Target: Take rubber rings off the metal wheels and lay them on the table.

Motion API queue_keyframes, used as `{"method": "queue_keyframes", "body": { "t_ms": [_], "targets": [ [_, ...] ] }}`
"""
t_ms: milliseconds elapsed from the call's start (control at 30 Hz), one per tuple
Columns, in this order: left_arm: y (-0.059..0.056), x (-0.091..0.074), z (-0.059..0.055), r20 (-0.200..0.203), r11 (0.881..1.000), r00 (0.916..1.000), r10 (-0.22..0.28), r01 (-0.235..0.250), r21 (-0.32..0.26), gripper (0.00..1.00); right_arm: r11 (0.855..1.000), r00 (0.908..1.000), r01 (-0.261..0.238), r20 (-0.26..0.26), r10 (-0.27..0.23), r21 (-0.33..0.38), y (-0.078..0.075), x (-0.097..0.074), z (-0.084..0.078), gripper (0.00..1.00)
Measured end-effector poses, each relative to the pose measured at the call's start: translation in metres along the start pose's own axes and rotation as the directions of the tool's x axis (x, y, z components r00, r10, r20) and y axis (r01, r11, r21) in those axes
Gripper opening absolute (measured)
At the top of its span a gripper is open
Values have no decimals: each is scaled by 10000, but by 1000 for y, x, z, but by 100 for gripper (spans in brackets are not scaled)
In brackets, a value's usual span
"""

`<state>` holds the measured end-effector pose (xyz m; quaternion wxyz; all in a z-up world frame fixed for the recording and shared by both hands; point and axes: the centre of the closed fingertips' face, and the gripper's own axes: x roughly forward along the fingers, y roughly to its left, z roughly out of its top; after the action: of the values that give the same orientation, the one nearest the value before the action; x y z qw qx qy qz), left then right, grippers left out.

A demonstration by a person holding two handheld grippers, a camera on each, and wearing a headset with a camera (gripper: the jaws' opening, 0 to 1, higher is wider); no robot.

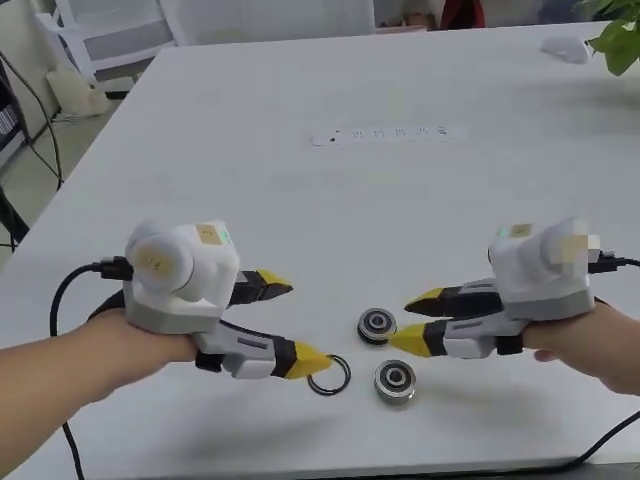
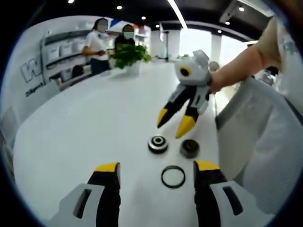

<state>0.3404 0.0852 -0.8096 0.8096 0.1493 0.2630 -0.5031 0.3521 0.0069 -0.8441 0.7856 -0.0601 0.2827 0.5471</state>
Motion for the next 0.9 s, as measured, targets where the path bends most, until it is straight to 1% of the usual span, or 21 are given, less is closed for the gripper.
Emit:
{"method": "queue_keyframes", "body": {
  "t_ms": [200,300,467,767,900],
  "targets": [
    [0,12,2,-4,9999,9999,-153,153,79,61,10000,10000,15,-56,-16,-82,-1,5,-4,32],
    [-1,18,2,-64,9997,9998,-209,210,148,61,10000,10000,39,-36,-39,-41,-2,6,-5,32],
    [-2,24,2,-82,9996,9996,-274,274,105,58,9999,10000,22,-48,-23,-125,-2,9,-7,32],
    [-1,36,6,-76,9992,9992,-388,388,111,54,9997,10000,44,-11,-44,-232,-3,11,-8,31],
    [-3,43,7,-118,9986,9987,-499,501,185,52,9998,9999,109,44,-108,-184,-5,10,-8,31]
  ]
}}
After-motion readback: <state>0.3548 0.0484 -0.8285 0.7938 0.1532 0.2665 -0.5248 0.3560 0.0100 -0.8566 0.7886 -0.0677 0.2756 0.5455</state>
